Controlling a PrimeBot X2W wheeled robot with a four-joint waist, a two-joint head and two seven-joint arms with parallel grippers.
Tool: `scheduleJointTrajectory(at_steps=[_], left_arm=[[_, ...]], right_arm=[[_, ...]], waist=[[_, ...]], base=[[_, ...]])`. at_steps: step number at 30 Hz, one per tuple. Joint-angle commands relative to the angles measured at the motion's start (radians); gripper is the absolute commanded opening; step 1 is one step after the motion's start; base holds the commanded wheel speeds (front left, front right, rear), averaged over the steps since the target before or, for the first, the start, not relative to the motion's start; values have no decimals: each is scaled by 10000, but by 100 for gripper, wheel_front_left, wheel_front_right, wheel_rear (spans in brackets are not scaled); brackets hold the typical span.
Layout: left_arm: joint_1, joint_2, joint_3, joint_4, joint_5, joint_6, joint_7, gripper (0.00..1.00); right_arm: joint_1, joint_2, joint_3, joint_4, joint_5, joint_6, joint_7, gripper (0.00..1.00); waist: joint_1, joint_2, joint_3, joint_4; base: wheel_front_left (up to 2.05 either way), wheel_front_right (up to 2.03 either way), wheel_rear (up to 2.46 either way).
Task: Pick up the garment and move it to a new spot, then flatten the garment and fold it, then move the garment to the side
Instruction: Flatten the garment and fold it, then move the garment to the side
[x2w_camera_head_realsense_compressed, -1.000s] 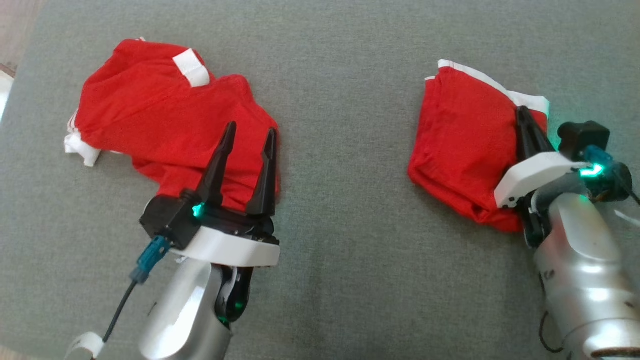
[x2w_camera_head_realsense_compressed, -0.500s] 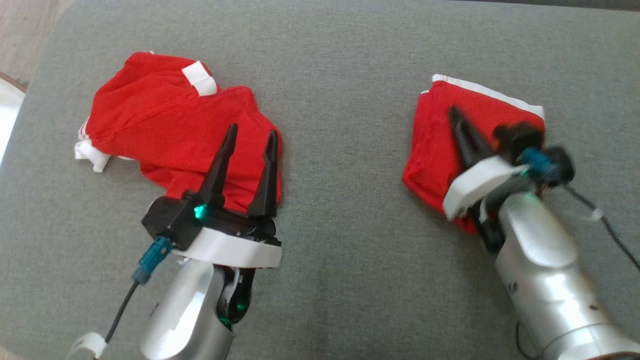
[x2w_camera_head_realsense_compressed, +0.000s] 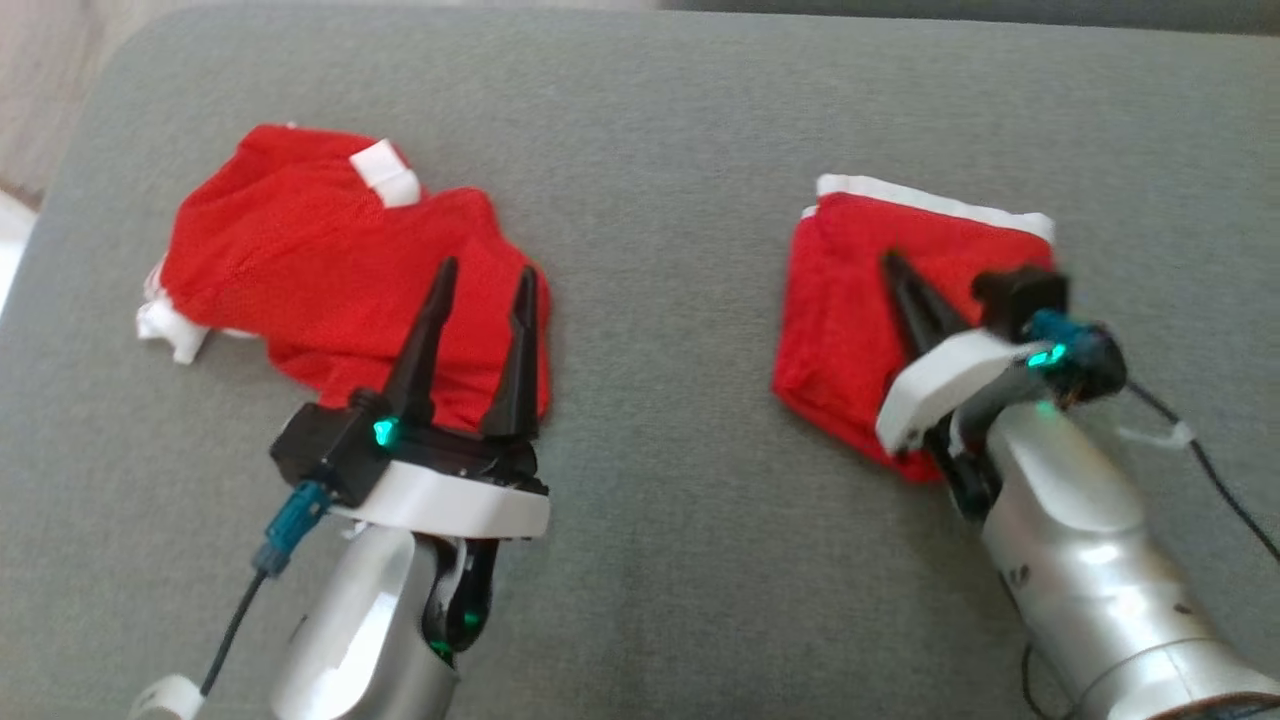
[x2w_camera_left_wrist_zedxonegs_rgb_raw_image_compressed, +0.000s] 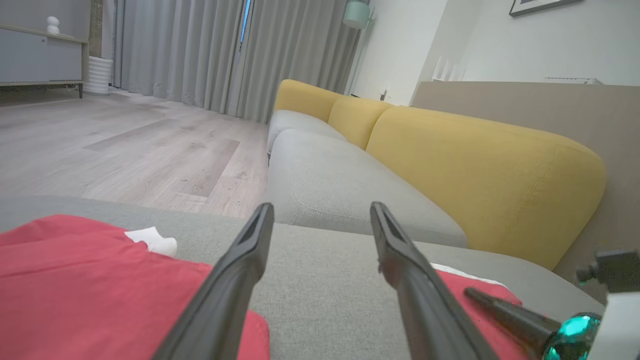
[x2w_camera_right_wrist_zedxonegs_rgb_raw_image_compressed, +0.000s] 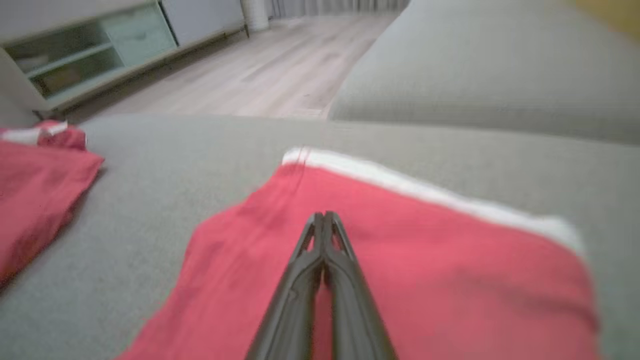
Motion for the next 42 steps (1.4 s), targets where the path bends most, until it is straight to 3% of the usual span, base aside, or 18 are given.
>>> scheduleJointTrajectory(at_steps=[1, 9, 10, 11, 12, 21, 28, 36, 42], left_arm=[[-74, 77, 421, -384, 71, 15, -49, 100], [195, 77, 862, -487, 335, -8, -49, 100], [243, 77, 907, -463, 409, -11, -49, 100], [294, 77, 972, -440, 471, -8, -49, 100], [346, 77, 1031, -428, 492, -8, -49, 100], [798, 77, 1226, -219, 621, -50, -49, 100], [1062, 77, 1220, -38, 671, 3, -49, 100], [893, 77, 1098, -95, 684, 40, -49, 100], [556, 77, 666, -20, 715, 40, -49, 100]], right_arm=[[-197, 186, -156, -806, -41, 37, -130, 0], [1170, 15, -1777, -3952, -964, 37, -137, 0], [1396, 24, -1926, -4319, -1101, 37, -137, 24], [1631, 41, -2084, -4682, -1216, 37, -137, 76], [1882, 64, -2262, -5013, -1287, 37, -137, 100], [3900, 183, -3018, -6867, -1094, 37, -138, 100], [4764, 188, -2928, -7151, -825, 37, -139, 100], [4514, 190, -2924, -6948, -950, 37, -139, 100], [3735, 190, -2782, -5463, -831, 37, 4, 100]], waist=[[0, 0, -156, -283], [0, 0, -618, -1181], [0, 0, -672, -1278], [0, 0, -736, -1379], [0, 0, -781, -1461], [0, 0, -1103, -1865], [0, 0, -1198, -1897], [0, 0, -995, -1590], [0, 0, -489, -969]], base=[[0, 0, 0], [0, 0, 0], [0, 0, 0], [0, 0, 0], [0, 0, 0], [0, 0, 0], [0, 0, 0], [0, 0, 0], [0, 0, 0]])
